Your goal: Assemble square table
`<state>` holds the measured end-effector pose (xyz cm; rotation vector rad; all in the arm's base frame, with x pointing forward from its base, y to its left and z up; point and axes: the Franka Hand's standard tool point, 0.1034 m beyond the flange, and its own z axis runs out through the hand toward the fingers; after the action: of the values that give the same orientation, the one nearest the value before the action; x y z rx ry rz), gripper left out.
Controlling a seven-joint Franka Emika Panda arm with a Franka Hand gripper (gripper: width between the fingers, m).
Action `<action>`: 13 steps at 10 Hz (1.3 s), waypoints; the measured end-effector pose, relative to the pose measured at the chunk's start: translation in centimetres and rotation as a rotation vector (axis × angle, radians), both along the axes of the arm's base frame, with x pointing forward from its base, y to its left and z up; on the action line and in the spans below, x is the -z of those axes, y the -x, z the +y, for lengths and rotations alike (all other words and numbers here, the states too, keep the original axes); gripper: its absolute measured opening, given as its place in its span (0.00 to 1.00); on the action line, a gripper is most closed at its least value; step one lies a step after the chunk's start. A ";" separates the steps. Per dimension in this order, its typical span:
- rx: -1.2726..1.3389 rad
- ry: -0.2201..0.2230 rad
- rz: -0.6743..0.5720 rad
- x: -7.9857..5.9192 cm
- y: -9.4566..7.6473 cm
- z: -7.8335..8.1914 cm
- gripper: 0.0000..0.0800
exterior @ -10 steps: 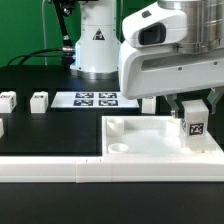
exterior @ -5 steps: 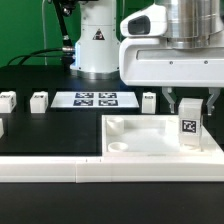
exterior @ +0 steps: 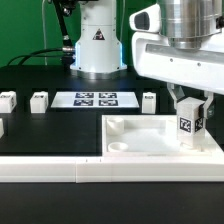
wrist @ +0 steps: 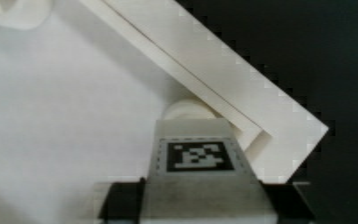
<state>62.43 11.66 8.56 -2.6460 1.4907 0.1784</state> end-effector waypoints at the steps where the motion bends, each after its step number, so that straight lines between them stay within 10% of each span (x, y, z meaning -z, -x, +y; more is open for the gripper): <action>1: 0.080 0.004 0.012 0.0 0.0 0.1 0.37; 5: 0.209 0.012 0.030 0.0 0.1 0.6 0.37; 9: -0.042 -0.001 -0.002 0.2 0.2 0.6 0.78; 13: -0.336 -0.016 -0.046 0.2 0.1 0.5 0.81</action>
Offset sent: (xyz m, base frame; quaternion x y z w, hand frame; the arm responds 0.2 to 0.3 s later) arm -0.0046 0.0006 -0.0041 -0.0209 0.0083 0.1138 0.9933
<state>62.31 12.20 8.35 -2.8468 1.0168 0.1516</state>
